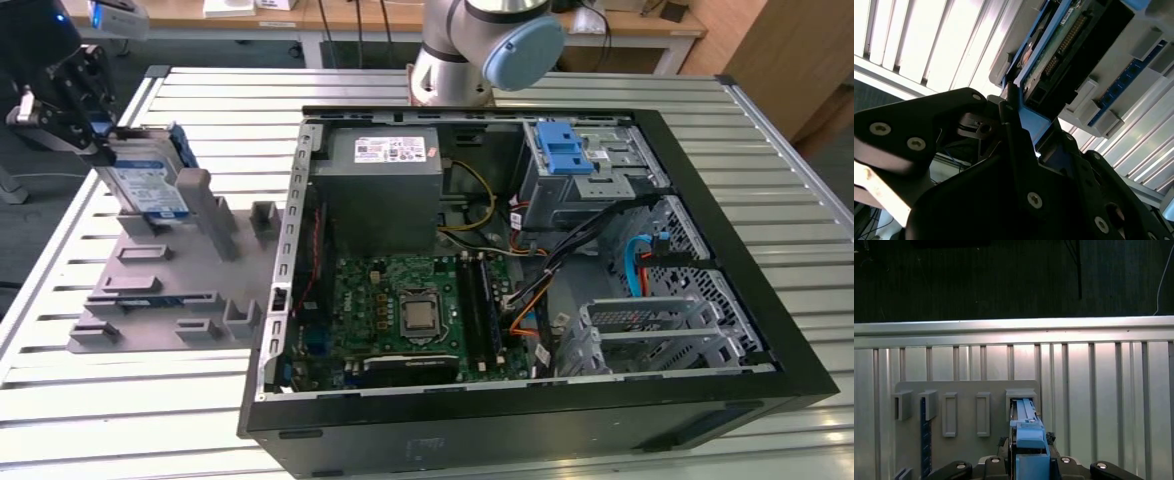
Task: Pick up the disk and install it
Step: 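Pick up the disk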
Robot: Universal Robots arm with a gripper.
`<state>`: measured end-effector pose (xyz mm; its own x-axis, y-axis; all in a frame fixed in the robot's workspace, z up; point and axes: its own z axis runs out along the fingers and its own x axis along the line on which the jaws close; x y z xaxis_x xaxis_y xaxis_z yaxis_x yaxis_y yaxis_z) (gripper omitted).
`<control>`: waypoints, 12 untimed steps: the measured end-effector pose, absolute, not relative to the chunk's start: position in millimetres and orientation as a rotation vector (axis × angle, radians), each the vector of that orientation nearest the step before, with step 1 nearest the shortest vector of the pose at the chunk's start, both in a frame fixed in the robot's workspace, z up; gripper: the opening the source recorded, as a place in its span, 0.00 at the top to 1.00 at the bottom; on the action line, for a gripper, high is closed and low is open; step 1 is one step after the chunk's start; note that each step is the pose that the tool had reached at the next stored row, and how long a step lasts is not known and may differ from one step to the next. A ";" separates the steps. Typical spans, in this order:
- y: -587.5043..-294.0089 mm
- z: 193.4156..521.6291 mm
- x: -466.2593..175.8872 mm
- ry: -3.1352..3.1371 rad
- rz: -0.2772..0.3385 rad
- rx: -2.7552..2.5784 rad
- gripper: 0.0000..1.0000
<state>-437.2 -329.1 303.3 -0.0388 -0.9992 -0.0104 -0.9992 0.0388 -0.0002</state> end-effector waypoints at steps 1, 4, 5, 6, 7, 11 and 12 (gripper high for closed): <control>-329.1 303.7 -437.2 2.259 0.011 -2.173 0.64; -329.1 304.9 -437.2 2.259 0.011 -2.173 0.64; -329.1 305.2 -437.2 2.259 0.011 -2.173 0.64; -329.1 305.5 -437.2 2.259 0.011 -2.173 0.64; -329.1 305.9 -437.2 2.259 0.011 -2.173 0.64; -329.1 307.3 -437.2 2.259 0.011 -2.173 0.64; -329.1 307.7 -437.2 2.259 0.011 -2.173 0.64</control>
